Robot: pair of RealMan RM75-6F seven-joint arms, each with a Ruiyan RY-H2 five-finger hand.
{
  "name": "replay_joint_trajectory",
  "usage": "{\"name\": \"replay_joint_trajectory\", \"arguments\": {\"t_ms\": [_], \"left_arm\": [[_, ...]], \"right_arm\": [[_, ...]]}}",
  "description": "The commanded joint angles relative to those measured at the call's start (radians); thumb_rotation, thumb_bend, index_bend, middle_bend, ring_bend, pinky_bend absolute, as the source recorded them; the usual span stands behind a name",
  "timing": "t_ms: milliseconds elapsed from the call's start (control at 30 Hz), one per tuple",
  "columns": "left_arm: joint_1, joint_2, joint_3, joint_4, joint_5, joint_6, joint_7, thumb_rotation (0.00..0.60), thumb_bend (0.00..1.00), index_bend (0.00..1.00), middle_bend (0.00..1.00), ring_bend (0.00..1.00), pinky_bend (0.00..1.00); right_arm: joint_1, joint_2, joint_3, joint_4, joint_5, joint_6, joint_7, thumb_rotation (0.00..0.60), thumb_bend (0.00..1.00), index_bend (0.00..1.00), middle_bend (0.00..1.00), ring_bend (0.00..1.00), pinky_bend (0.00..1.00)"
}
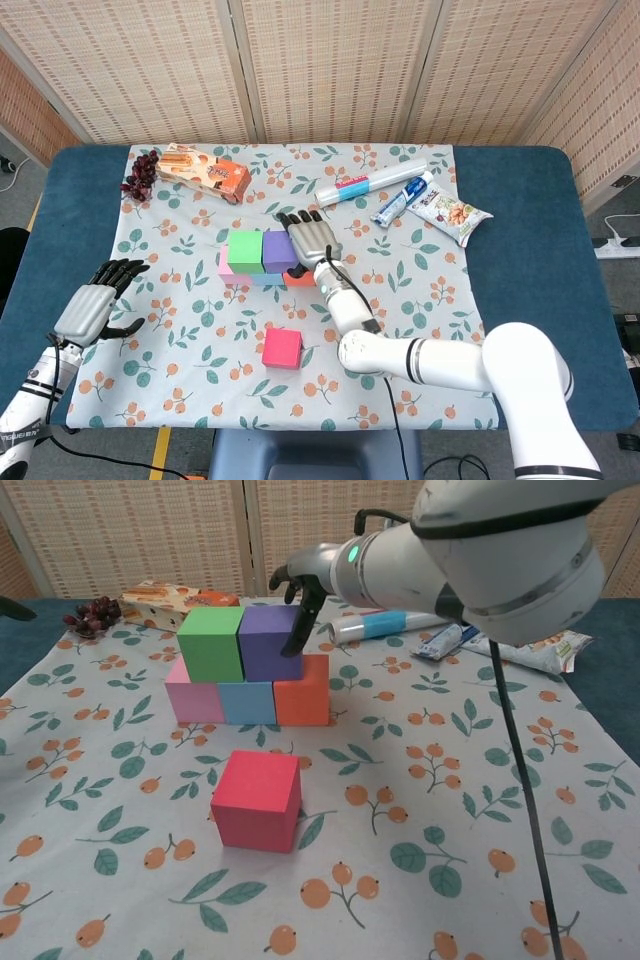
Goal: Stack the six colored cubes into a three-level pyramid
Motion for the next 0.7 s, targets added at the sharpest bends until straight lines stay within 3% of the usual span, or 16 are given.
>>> {"name": "replay_joint_trajectory", "arguments": {"t_ms": [33, 300, 700], "left_arm": [[0.0, 0.001, 0.0, 0.001, -0.001, 0.0, -0.003, 0.6, 0.29, 0.12, 0.08, 0.0, 0.04], [0.001, 0.001, -0.002, 0.005, -0.008, -0.004, -0.009, 0.6, 0.29, 0.12, 0.08, 0.0, 0.04], [-0.001, 0.006, -0.007, -0.011, -0.022, -0.012, 0.011, 0.6, 0.29, 0.12, 0.08, 0.0, 0.04]], "right_arm": [[-0.02, 0.042, -0.008, -0.052, -0.015, 0.006, 0.003, 0.6, 0.15, 0.0, 0.01, 0.0, 0.0], [-0.08, 0.162, -0.039, -0.156, -0.024, 0.013, 0.021, 0.6, 0.15, 0.0, 0.0, 0.0, 0.0], [-0.069, 0.098, -0.037, -0.001, -0.061, -0.064, 0.077, 0.6, 0.15, 0.0, 0.0, 0.0, 0.0]]}}
